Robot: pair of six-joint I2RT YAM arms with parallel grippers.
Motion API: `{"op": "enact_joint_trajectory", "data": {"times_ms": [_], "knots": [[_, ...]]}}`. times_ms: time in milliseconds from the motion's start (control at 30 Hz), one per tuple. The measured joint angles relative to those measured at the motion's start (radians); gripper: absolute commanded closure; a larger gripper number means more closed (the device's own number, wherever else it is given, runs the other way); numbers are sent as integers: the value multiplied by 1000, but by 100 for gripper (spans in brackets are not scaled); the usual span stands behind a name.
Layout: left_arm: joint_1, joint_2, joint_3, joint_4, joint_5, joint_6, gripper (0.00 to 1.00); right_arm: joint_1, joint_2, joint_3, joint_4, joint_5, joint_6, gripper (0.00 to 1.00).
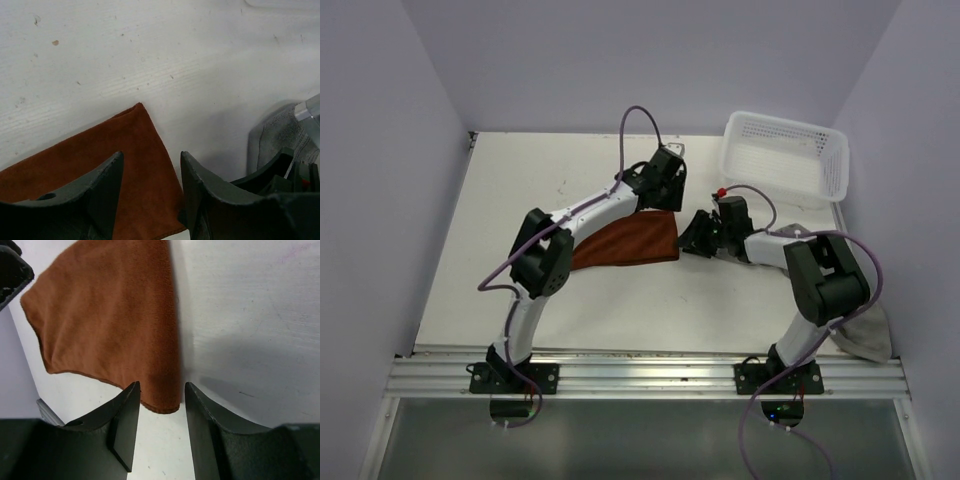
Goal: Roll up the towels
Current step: Roll the towel
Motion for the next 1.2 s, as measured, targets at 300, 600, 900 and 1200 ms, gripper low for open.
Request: {"op": "enact_joint_trajectory", "data": {"times_ms": [300, 600, 900, 1200], "knots": [[-24, 114, 141, -64, -9, 1, 47, 31, 80, -6, 79, -18, 24, 74], [-36, 193, 196, -82, -18, 10, 48, 31, 87, -45, 135, -20, 31, 93], [-63, 242, 196, -105, -40, 10, 51, 45, 87, -98, 241, -21, 53, 100], [-70, 262, 199, -136, -113, 10, 55, 69, 85, -131, 299, -18, 73, 100]]}}
